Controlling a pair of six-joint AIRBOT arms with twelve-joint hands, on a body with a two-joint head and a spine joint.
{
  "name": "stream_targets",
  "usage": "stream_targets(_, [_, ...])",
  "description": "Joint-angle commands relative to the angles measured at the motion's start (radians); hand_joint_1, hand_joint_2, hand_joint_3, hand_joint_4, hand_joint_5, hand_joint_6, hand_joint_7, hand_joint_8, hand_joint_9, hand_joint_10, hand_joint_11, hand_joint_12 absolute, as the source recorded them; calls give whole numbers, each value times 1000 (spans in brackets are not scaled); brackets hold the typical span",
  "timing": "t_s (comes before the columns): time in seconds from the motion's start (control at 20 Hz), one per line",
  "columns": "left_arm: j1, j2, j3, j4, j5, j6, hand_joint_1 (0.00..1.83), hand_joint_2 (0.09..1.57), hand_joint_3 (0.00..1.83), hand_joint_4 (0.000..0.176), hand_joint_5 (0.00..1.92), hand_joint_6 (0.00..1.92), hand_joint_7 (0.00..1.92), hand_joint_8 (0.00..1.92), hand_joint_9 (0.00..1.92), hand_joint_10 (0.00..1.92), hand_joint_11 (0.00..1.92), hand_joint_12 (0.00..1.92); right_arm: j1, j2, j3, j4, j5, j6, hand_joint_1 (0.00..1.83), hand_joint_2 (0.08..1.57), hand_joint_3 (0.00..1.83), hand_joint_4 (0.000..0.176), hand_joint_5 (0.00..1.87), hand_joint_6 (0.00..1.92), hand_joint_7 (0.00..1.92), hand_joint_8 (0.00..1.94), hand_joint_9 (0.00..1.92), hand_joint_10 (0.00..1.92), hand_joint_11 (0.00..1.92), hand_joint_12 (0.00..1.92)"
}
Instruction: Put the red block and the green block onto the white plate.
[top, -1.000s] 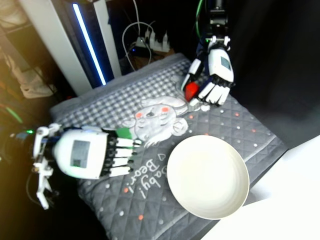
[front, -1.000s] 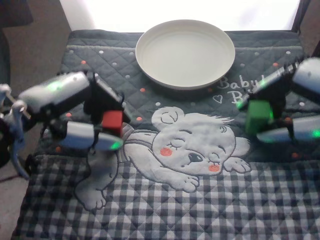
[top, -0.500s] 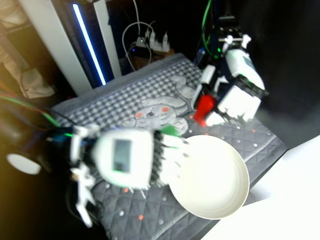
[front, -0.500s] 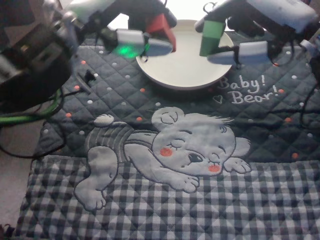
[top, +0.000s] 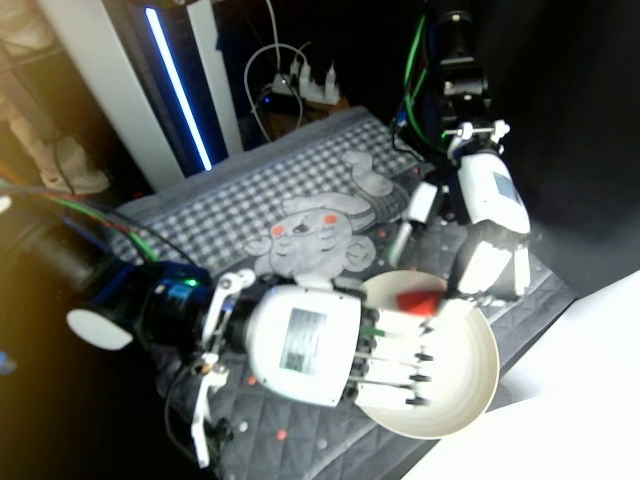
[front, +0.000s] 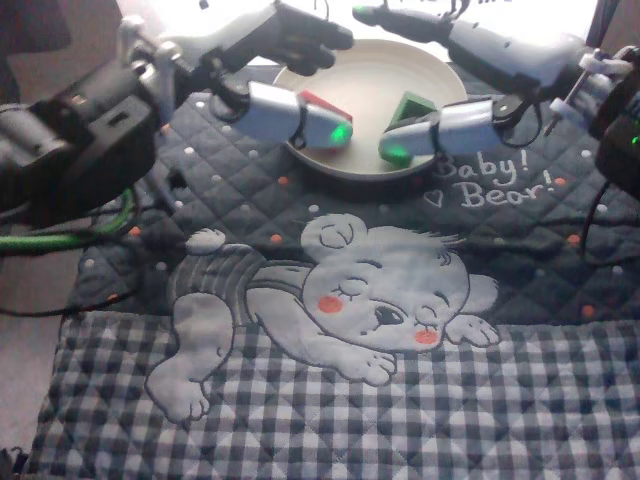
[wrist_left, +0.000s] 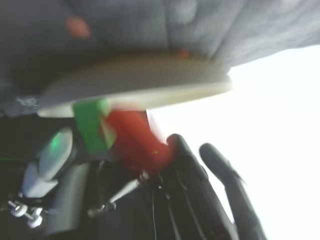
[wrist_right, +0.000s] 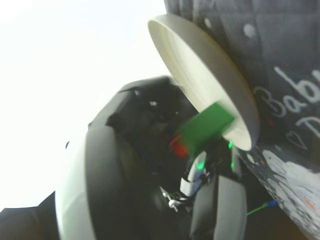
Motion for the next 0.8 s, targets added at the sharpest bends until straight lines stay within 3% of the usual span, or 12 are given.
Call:
stream_targets(0.0, [-1,28,-17,-16,-176,-6,955,876,0,6,499,0,657,0,645,1,18,1322,11,39,-13,26,159,1,585,873,0,175,0,0,8,1,18,4,0,225])
stream_targets(0.05, [14,66,-60,-15,-217,-5,992,880,1,3,477,0,607,1,638,0,77,1378,11,79,-46,30,196,1,584,849,0,176,0,0,1,0,3,0,0,160])
stream_targets(0.15, [56,160,-162,-12,-309,-5,1022,881,0,67,454,0,551,0,634,1,233,1188,7,153,-129,24,261,1,575,866,6,176,0,0,11,4,11,5,0,5])
stream_targets(0.2, [92,222,-227,-15,-372,-5,1023,881,0,50,433,2,500,0,601,2,165,1263,-20,201,-184,21,300,1,613,862,2,143,143,15,129,12,80,12,10,6])
stream_targets(0.25, [148,285,-293,-28,-446,-5,990,879,0,46,410,0,473,0,571,0,99,1344,-71,249,-234,35,375,1,606,870,1,142,212,11,167,6,103,8,7,5])
stream_targets(0.3, [187,317,-330,-41,-494,-5,986,878,0,32,378,0,420,0,508,0,25,1369,-119,284,-271,54,430,1,614,880,1,145,48,1,140,0,129,11,1,433])
stream_targets(0.35, [237,349,-367,-57,-549,-5,953,873,0,23,355,0,388,0,482,0,15,1354,-181,320,-310,83,490,1,630,886,1,121,9,0,95,3,85,9,0,400])
stream_targets(0.4, [290,385,-412,-78,-619,-5,939,894,2,22,325,1,347,2,462,2,56,1230,-250,354,-350,117,553,1,705,898,1,130,1,0,103,1,76,4,0,79])
stream_targets(0.55, [449,467,-526,-129,-800,-1,848,845,0,14,362,1,361,1,435,3,117,1029,-451,432,-466,216,723,1,655,868,0,174,0,0,186,9,133,13,0,0])
stream_targets(0.65, [570,505,-597,-178,-924,3,917,859,0,21,288,0,255,0,305,0,115,829,-567,454,-520,271,802,1,581,883,3,176,0,0,198,5,125,7,0,0])
stream_targets(0.7, [612,514,-619,-200,-971,4,907,865,0,53,237,0,221,0,246,0,22,880,-603,457,-537,287,822,1,541,906,13,171,0,0,161,1,96,1,0,0])
stream_targets(0.75, [676,521,-650,-237,-1030,6,879,868,1,69,211,0,206,0,233,0,4,887,-669,459,-562,324,858,1,526,909,12,167,0,0,148,0,83,0,0,0])
